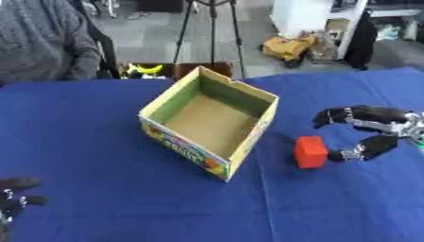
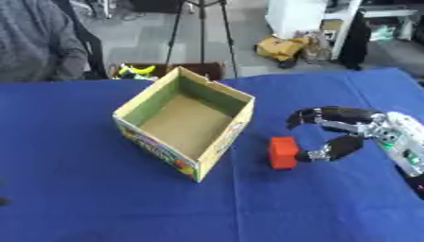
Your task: Pick up objects on the table and place them in the box.
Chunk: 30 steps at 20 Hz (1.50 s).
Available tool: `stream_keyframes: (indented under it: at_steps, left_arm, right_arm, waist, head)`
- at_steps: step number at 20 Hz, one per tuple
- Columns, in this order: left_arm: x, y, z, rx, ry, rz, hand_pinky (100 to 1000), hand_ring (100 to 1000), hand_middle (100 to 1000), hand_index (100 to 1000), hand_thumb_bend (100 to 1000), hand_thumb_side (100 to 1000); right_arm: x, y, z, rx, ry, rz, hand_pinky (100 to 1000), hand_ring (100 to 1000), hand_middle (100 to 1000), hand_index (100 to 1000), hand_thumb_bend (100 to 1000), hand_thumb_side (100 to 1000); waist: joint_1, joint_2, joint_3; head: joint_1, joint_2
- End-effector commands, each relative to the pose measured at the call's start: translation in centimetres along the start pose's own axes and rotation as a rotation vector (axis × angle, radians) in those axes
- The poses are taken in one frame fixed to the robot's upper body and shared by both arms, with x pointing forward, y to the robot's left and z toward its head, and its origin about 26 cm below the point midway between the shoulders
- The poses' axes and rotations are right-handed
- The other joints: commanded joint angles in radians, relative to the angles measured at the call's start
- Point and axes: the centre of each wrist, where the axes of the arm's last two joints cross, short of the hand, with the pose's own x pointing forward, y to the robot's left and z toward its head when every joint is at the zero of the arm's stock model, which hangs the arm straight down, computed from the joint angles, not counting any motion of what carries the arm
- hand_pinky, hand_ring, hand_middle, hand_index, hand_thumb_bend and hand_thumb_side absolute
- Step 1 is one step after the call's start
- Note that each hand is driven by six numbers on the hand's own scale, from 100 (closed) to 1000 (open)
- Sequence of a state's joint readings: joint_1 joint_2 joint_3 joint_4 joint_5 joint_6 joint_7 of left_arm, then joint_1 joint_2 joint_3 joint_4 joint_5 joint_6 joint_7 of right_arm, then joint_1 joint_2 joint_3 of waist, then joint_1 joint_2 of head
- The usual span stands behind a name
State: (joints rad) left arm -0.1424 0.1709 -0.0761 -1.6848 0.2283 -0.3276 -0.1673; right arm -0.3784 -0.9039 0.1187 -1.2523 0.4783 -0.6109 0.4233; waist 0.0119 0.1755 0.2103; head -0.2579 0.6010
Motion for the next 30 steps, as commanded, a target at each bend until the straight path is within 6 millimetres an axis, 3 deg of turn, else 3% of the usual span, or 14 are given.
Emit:
stream_keyframes:
  at_steps: [1, 16, 26, 27, 28, 30]
  left_arm:
    - [0.7, 0.2, -0.6, -0.01, -0.029, -0.01, 568, 737, 630, 709, 100, 776]
    - [0.5, 0.1, -0.3, -0.013, -0.023, -0.003, 568, 739, 629, 708, 100, 778]
    - [0.5, 0.0, -0.3, -0.012, -0.023, 0.001, 568, 740, 629, 707, 100, 780]
    - [0.5, 0.0, -0.3, -0.012, -0.022, 0.001, 568, 740, 629, 707, 100, 780]
    - [0.5, 0.0, -0.3, -0.012, -0.022, 0.001, 568, 740, 629, 707, 100, 780]
    - [0.5, 0.0, -0.3, -0.012, -0.022, 0.001, 568, 740, 628, 707, 100, 781]
  right_arm:
    - [-0.1, -1.2, 0.2, 0.009, 0.003, 0.038, 867, 1000, 903, 920, 505, 907]
    - [-0.2, -0.2, -0.7, 0.048, -0.001, 0.037, 865, 1000, 903, 920, 511, 932]
    - [-0.5, -0.6, -0.5, -0.003, 0.023, 0.047, 860, 1000, 900, 917, 499, 904]
    - [-0.6, -0.7, -0.4, -0.01, 0.029, 0.049, 859, 1000, 899, 917, 439, 895]
    - [-0.7, -0.8, -0.3, -0.014, 0.039, 0.05, 859, 1000, 899, 918, 497, 911]
    - [-0.9, -0.8, -0.3, -0.019, 0.058, 0.051, 858, 1000, 898, 917, 497, 917]
  waist:
    - [0.0, -0.011, 0.001]
    - [0.009, -0.009, 0.009]
    - [0.011, -0.006, 0.011]
    - [0.011, -0.006, 0.011]
    - [0.011, -0.006, 0.011]
    - [0.011, -0.005, 0.012]
  head:
    - [0.0, -0.004]
    - [-0.006, -0.008]
    - [-0.006, -0.011]
    - [-0.006, -0.012]
    - [-0.006, -0.012]
    - [-0.006, -0.013]
